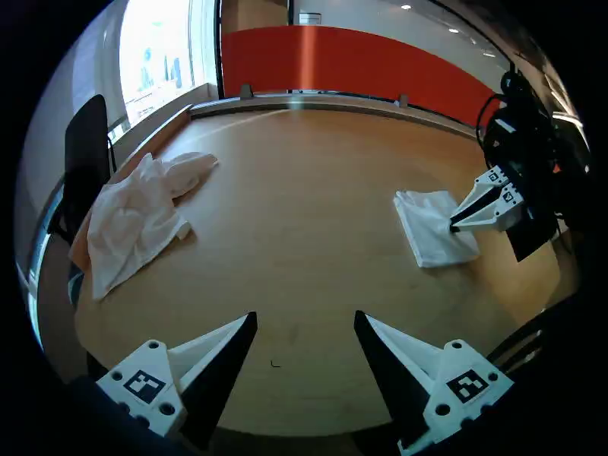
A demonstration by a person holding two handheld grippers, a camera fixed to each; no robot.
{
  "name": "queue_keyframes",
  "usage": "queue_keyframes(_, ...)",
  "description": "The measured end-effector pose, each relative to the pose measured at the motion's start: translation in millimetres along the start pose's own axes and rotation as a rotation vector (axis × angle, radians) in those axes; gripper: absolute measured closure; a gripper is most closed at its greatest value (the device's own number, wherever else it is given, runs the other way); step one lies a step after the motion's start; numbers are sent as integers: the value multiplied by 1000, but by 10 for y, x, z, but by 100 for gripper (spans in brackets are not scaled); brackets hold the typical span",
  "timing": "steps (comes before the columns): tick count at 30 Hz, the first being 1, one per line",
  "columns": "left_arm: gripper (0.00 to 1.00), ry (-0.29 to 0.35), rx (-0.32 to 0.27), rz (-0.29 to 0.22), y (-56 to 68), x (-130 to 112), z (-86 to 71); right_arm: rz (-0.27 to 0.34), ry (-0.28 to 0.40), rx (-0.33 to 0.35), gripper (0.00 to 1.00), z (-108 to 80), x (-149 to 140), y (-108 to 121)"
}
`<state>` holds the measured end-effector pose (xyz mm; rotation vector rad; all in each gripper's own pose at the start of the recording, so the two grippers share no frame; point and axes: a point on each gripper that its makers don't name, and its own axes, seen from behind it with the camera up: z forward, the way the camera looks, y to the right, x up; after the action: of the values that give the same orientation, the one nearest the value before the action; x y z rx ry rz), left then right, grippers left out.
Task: Fold towel
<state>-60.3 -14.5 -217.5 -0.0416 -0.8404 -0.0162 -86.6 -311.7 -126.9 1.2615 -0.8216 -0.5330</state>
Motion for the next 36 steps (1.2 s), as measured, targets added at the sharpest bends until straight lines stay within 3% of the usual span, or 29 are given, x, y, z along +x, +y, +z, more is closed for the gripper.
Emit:
queue_keyframes(5, 5, -8, 0, 0, -10, -34, 15, 10, -32, 16, 97, 193, -111, -80)
queue_keyframes(12, 5, -12, -9, 6, 12, -26, 54, 18, -33, 15, 94, 190, -142, -87)
queue_keyframes(18, 5, -16, -13, 13, 28, -11, 81, 15, -21, 23, 66, 142, -133, -90)
queue_keyframes(22, 5, -16, -15, 19, 48, -2, 91, 15, -6, 11, 31, 94, -126, -68)
queue_keyframes(36, 5, -17, -24, 29, 96, 24, 138, 65, 18, -44, 27, -123, -299, 16)
